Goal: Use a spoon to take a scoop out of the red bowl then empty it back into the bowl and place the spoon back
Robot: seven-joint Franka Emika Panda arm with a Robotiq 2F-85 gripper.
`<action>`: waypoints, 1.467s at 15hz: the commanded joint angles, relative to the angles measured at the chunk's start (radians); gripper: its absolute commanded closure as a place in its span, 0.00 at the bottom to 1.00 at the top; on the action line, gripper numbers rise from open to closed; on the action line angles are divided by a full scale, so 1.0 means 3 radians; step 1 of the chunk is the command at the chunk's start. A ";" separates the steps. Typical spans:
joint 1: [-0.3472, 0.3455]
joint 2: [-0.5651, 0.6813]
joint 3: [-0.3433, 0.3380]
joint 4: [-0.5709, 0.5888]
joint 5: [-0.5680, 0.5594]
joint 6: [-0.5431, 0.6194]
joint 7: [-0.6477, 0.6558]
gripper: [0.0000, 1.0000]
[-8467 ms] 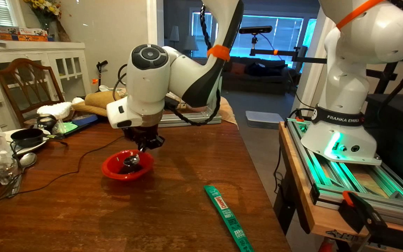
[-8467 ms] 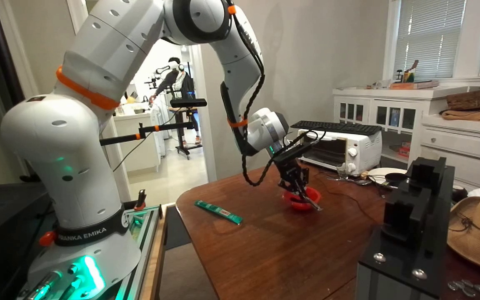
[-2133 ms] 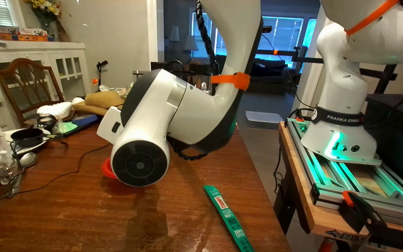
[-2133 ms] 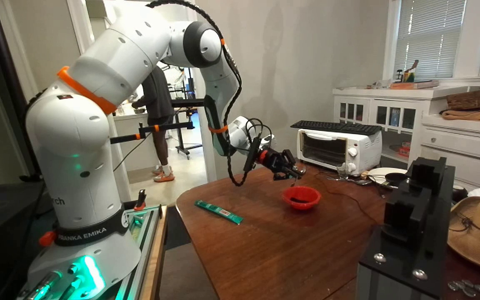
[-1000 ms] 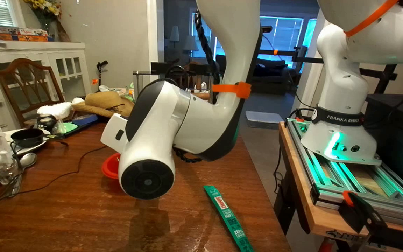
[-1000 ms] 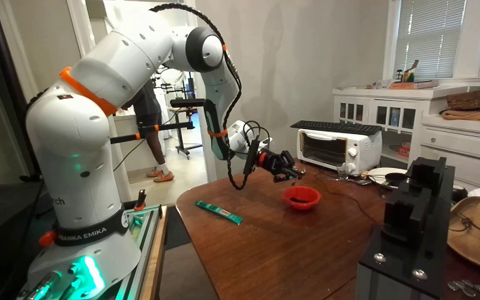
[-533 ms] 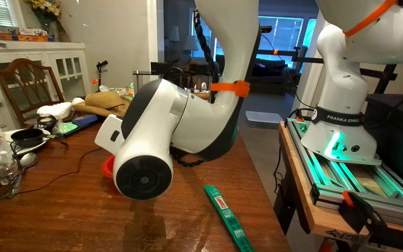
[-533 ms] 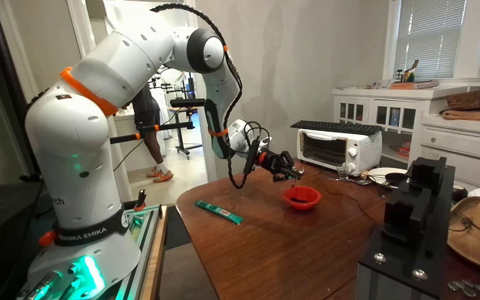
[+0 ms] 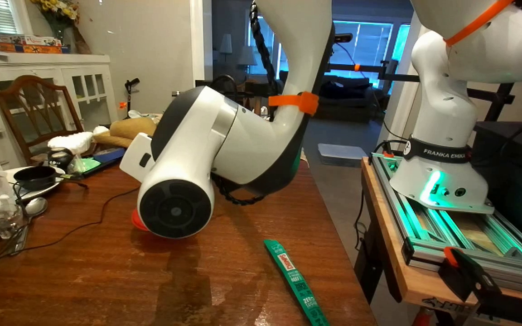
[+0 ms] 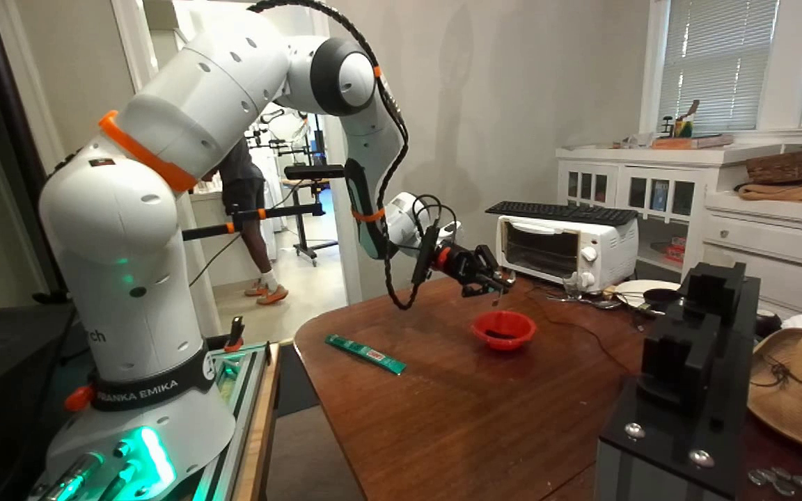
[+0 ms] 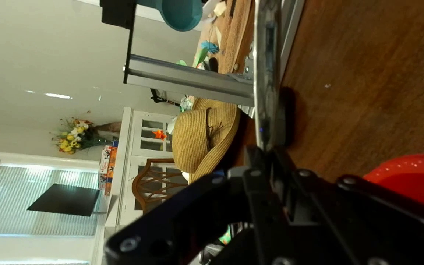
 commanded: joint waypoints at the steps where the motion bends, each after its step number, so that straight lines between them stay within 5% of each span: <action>1: 0.0017 0.0028 -0.0003 -0.0036 -0.0020 -0.0194 -0.0420 0.97; 3: -0.0167 -0.0138 0.0135 -0.0173 -0.0083 0.0379 -0.0079 0.97; 7: -0.0016 -0.0001 0.0014 -0.0054 -0.0024 0.0050 -0.0588 0.97; 10: -0.0169 -0.0149 0.0122 -0.0180 0.0026 0.0426 -0.0553 0.97; 12: -0.0069 -0.0068 0.0056 -0.0122 0.0101 0.0127 -0.0906 0.97; 14: -0.0187 -0.0130 0.0116 -0.0191 0.0059 0.0407 -0.0619 0.97; 22: 0.0103 -0.0039 -0.0013 -0.0159 -0.0177 -0.0446 -0.0316 0.97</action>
